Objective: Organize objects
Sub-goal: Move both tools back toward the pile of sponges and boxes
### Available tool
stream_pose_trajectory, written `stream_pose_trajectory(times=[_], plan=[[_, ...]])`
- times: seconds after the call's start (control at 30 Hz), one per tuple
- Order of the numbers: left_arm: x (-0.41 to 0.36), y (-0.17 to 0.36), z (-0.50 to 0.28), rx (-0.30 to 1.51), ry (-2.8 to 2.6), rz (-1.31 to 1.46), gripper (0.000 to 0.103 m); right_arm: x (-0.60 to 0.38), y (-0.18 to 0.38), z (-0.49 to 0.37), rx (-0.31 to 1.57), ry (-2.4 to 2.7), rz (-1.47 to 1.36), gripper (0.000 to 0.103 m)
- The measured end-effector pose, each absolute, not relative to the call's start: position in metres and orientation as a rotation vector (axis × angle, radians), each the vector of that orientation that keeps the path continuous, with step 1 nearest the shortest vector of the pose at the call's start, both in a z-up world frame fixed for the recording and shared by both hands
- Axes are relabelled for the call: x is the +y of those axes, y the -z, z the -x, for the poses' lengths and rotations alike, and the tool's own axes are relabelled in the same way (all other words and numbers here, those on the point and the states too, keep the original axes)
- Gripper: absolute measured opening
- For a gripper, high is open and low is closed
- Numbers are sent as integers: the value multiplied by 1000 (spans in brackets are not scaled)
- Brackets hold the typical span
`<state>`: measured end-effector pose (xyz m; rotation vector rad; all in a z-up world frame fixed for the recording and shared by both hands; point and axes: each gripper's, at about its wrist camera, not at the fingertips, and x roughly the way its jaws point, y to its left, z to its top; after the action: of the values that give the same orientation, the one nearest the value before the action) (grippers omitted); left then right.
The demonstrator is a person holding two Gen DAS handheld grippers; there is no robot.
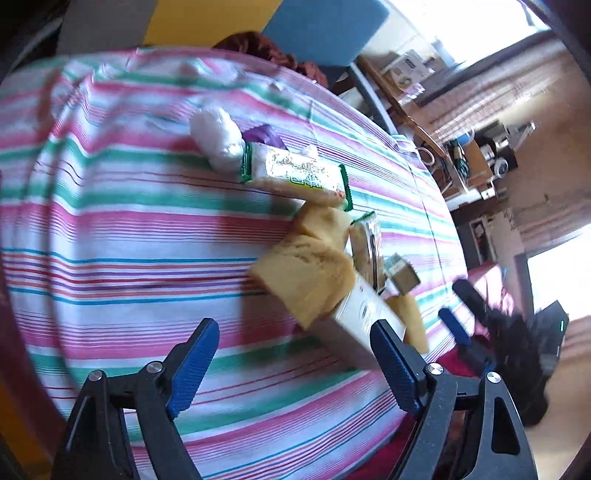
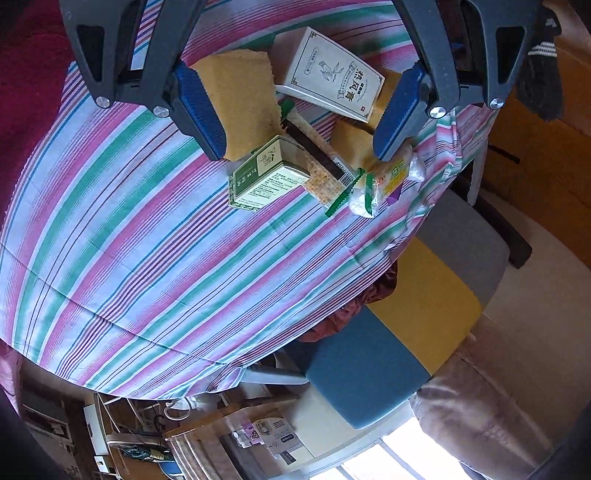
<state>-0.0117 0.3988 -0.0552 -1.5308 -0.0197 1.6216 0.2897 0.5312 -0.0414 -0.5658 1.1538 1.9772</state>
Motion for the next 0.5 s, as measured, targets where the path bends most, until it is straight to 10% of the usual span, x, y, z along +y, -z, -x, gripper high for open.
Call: stream_pose_trajectory(times=[0.37, 0.5], plan=[[445, 106, 39, -279, -1528, 1877, 91, 530, 44, -281, 1148, -2015, 609, 83], [447, 97, 29, -159, -1564, 1790, 69, 529, 43, -278, 1138, -2028, 624, 83]])
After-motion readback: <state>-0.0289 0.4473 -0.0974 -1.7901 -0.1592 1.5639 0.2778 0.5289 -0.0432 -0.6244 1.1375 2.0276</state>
